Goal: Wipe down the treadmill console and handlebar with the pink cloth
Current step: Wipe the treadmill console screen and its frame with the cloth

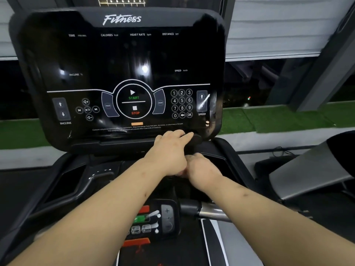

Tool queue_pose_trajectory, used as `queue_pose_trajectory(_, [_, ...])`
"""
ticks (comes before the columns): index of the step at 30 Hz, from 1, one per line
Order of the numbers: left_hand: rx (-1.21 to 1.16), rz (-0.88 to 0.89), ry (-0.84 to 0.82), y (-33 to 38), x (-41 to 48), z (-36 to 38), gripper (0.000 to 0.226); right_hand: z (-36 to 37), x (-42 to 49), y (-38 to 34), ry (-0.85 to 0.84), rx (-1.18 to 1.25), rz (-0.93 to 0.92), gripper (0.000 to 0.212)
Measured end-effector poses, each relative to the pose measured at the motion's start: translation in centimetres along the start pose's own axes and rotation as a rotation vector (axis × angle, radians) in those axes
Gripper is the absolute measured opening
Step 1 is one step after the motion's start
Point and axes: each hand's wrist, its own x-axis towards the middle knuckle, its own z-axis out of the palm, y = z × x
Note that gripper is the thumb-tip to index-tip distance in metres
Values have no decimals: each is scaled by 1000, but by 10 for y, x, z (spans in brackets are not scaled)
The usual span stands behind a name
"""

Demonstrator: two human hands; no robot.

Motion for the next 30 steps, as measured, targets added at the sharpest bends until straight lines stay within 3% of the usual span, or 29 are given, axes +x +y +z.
queue_pose_trajectory(4, [22,-6,-1,1,-3,0,91,5,10,-14,51,58,-12,27])
queue_pose_trajectory(10, [37,12,-9,-4,-3,3,92,11,-25,35,19,93,-53,15])
queue_pose_trajectory(14, [21,26,-9,-6,-4,3,92,11,-63,45,19,497,-4,51])
queue_pose_trajectory(18, [11,24,-9,-5,-5,2,92,12,-47,36,-13,271,-3,32])
queue_pose_trajectory(27, [18,16,-5,-6,-5,3,90,25,-6,25,2,99,-51,63])
queue_pose_trajectory(30, [35,0,9,-1,-5,3,89,34,-19,39,-18,95,-54,64])
